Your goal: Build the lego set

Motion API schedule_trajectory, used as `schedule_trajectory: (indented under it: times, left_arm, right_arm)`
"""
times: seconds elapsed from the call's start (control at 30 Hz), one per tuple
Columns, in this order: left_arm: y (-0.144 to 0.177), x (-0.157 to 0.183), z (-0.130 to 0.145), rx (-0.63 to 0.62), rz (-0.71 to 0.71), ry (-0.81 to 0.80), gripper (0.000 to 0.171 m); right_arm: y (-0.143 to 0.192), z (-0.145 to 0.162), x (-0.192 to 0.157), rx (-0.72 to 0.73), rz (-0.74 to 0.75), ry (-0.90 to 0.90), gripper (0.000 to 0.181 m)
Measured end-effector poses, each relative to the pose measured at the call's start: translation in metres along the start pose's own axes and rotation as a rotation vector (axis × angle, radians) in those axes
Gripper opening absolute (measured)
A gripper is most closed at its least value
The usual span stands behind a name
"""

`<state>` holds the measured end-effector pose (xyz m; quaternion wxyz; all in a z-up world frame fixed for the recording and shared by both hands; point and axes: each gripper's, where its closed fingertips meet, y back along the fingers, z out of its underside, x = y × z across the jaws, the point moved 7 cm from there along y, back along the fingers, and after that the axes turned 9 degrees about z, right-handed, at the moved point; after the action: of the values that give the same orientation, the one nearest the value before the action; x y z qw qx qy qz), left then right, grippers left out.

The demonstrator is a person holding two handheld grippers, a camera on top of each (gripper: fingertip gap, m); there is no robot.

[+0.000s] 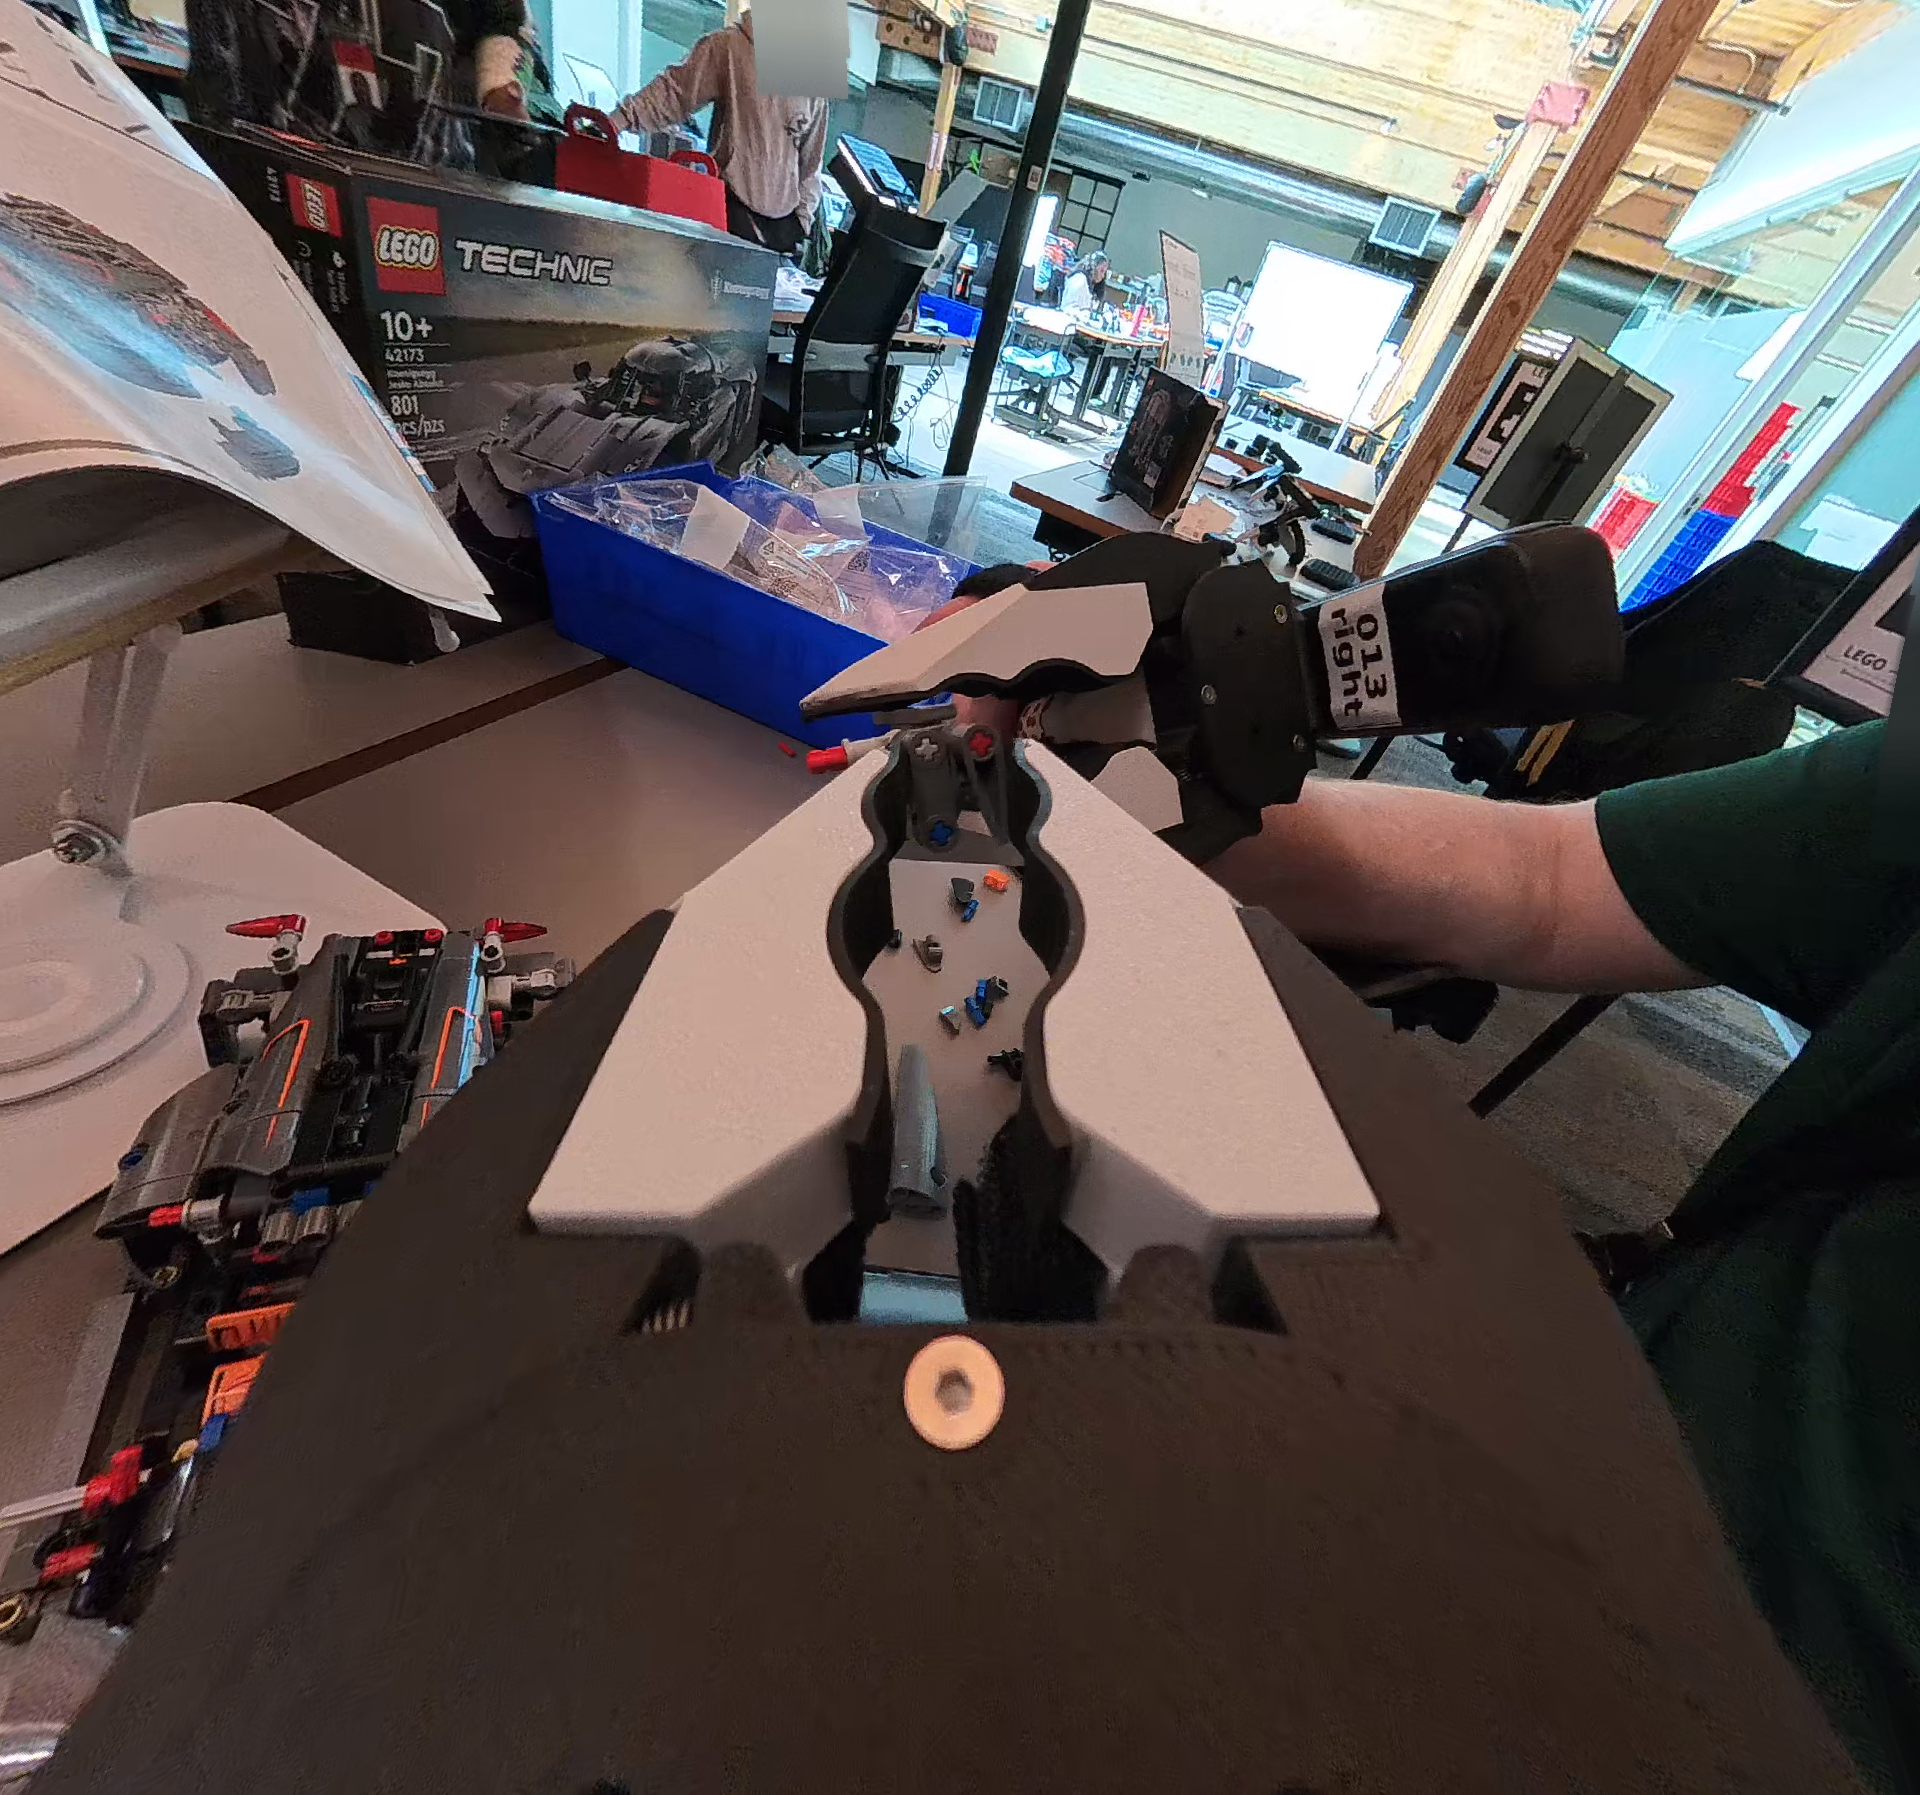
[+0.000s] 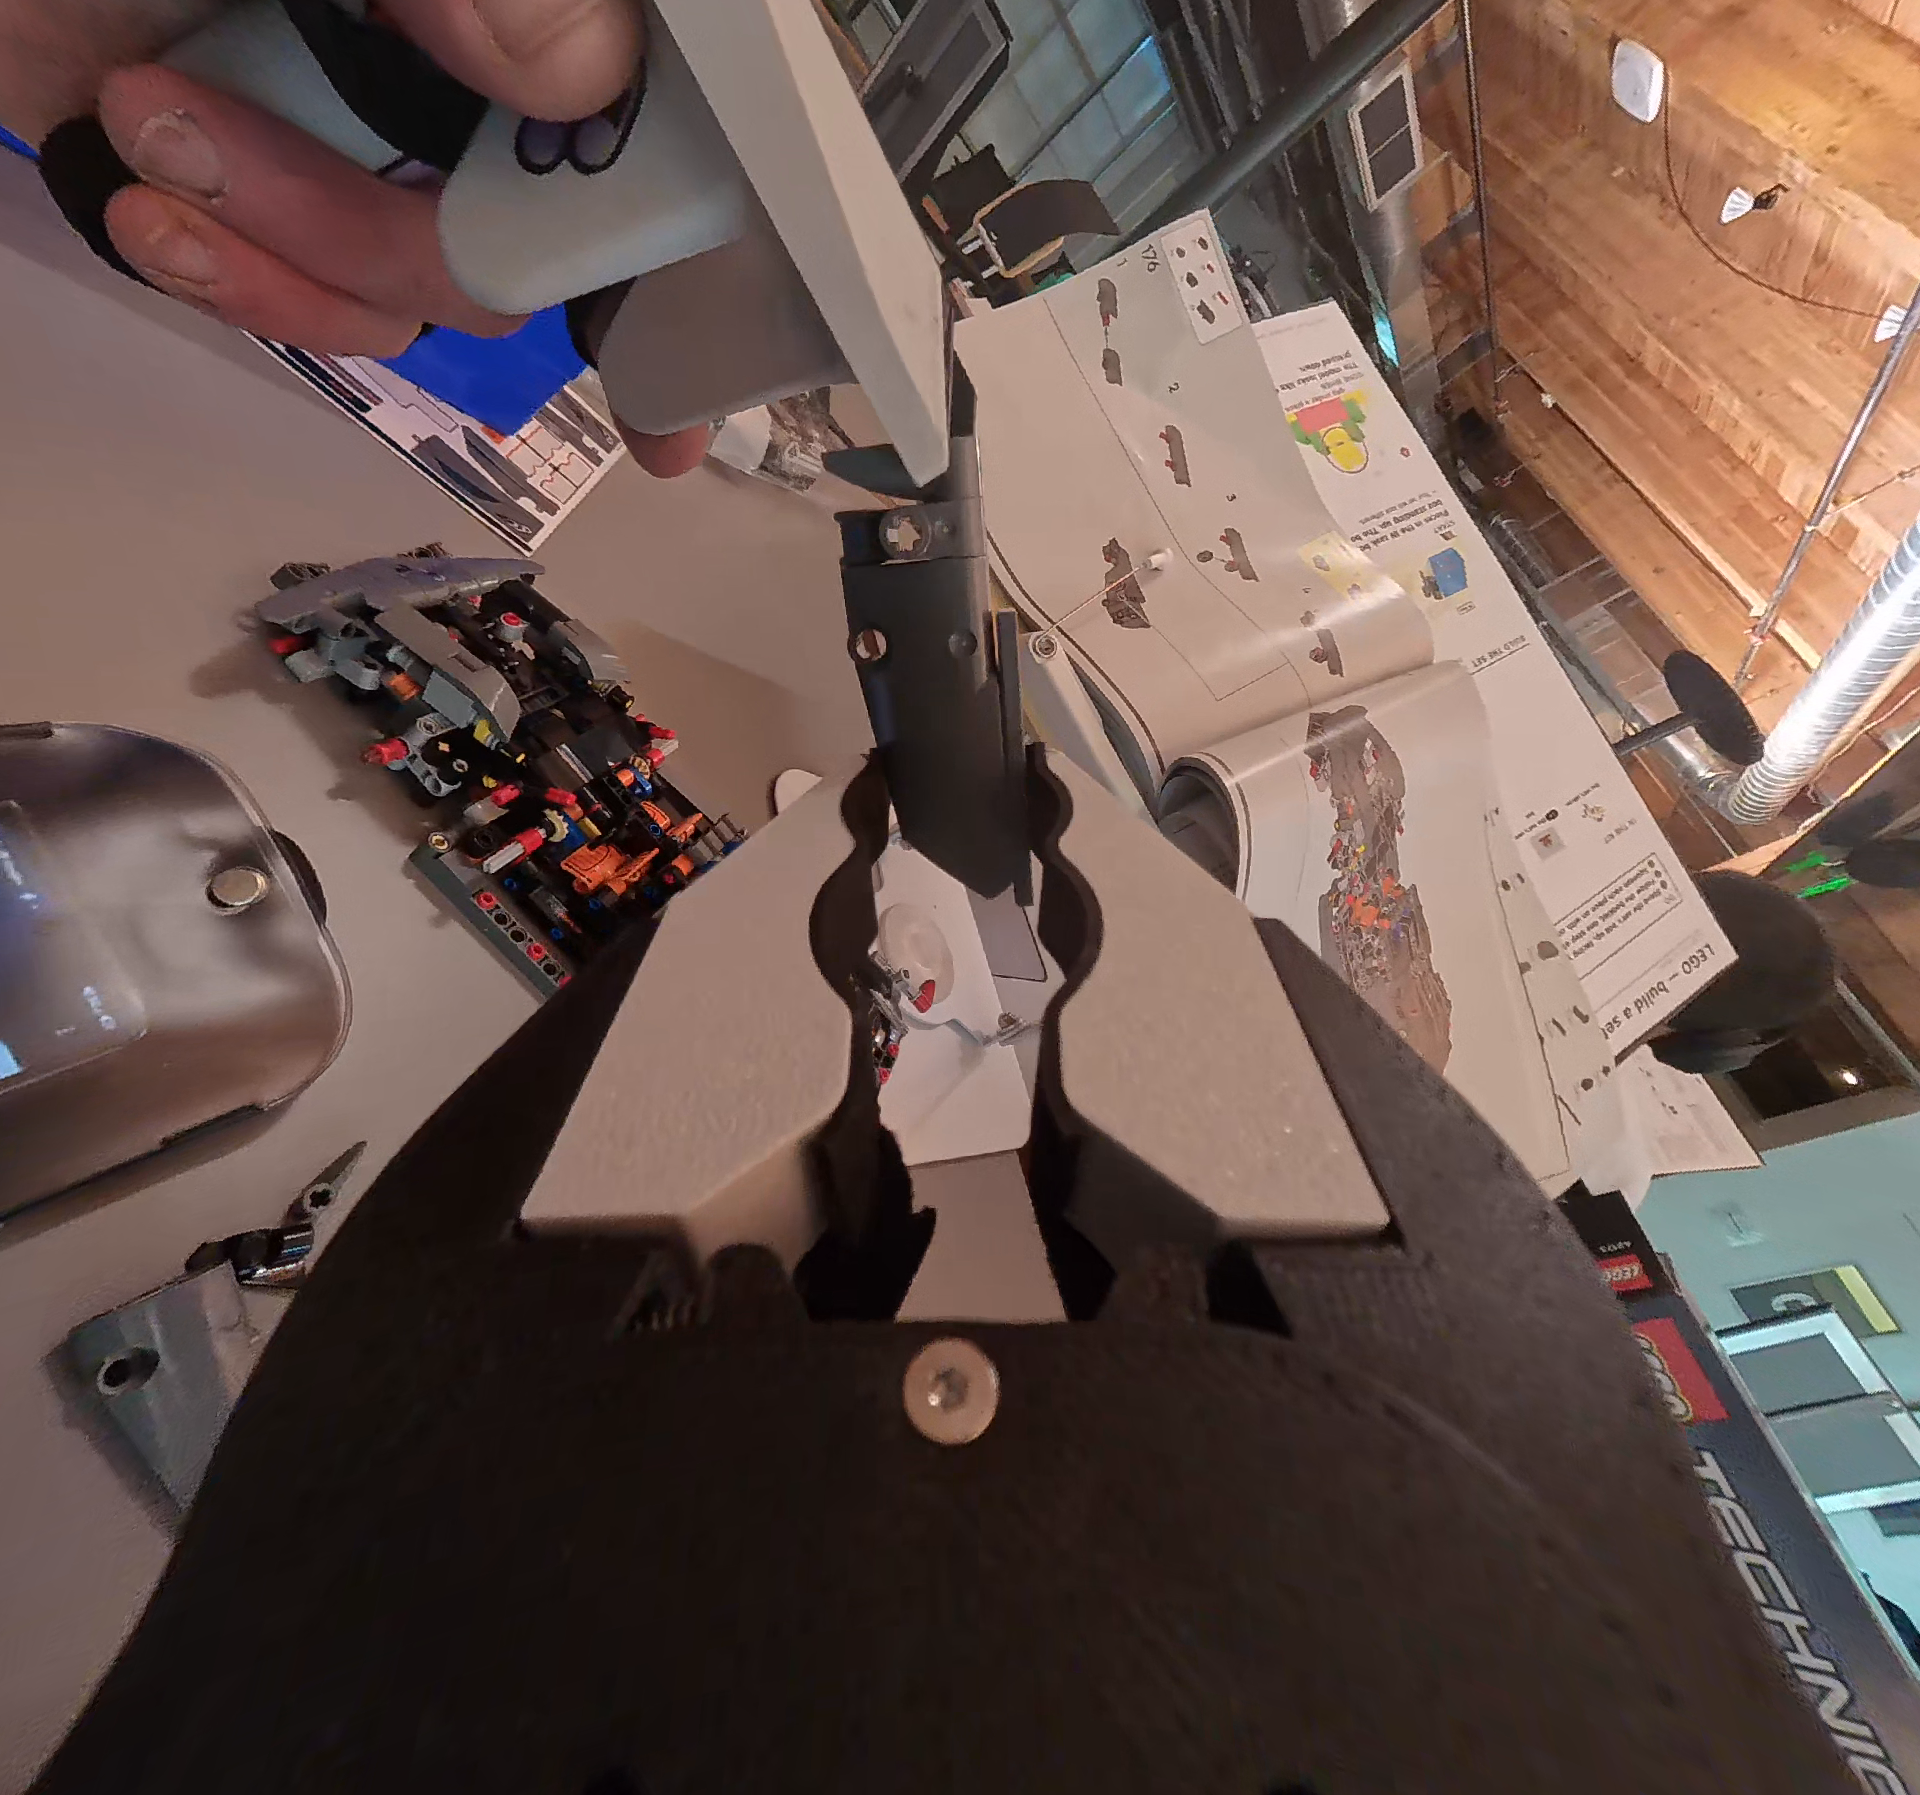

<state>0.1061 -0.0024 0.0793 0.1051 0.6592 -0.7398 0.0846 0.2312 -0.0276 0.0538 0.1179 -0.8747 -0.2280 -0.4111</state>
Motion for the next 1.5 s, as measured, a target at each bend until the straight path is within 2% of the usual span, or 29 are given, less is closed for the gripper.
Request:
schedule_trajectory:
  times: [0.3,0.37,0.43,0.6,0.73,0.97,1.1,1.23,1.5]
  left_arm:
    - [-0.003,0.003,-0.001,-0.014,-0.037,-0.033,0.03]
    - [-0.003,0.003,-0.001,-0.026,-0.061,-0.052,0.027]
    - [-0.003,0.004,-0.002,-0.03,-0.081,-0.071,0.016]
    - [-0.002,0.006,-0.003,-0.023,-0.079,-0.097,0.015]
    - [-0.004,0.013,-0.005,-0.037,-0.094,-0.192,0.015]
    - [-0.01,0.027,-0.008,-0.105,-0.15,-0.411,0.015]
    - [-0.013,0.029,-0.007,-0.16,-0.202,-0.502,0.015]
    - [-0.018,0.03,-0.005,-0.201,-0.227,-0.543,0.015]
    - [-0.02,0.028,-0.005,-0.214,-0.228,-0.553,0.015]
  right_arm:
    - [-0.001,0.001,0.001,-0.02,0.049,0.04,0.024]
    - [-0.001,0.001,0.001,-0.019,0.056,0.055,0.024]
    - [0.0,0.0,0.001,-0.015,0.058,0.062,0.024]
    - [0.001,-0.002,0.003,0.003,0.08,0.061,0.026]
    - [0.001,-0.001,0.007,0.001,0.098,0.025,0.037]
    - [0.002,0.004,0.016,-0.008,0.117,-0.051,0.044]
    - [0.003,0.002,0.015,0.005,0.11,-0.034,0.038]
    - [0.002,0.0,0.007,-0.001,0.066,0.018,0.022]
    - [0.001,0.002,0.005,-0.016,0.059,0.027,0.02]
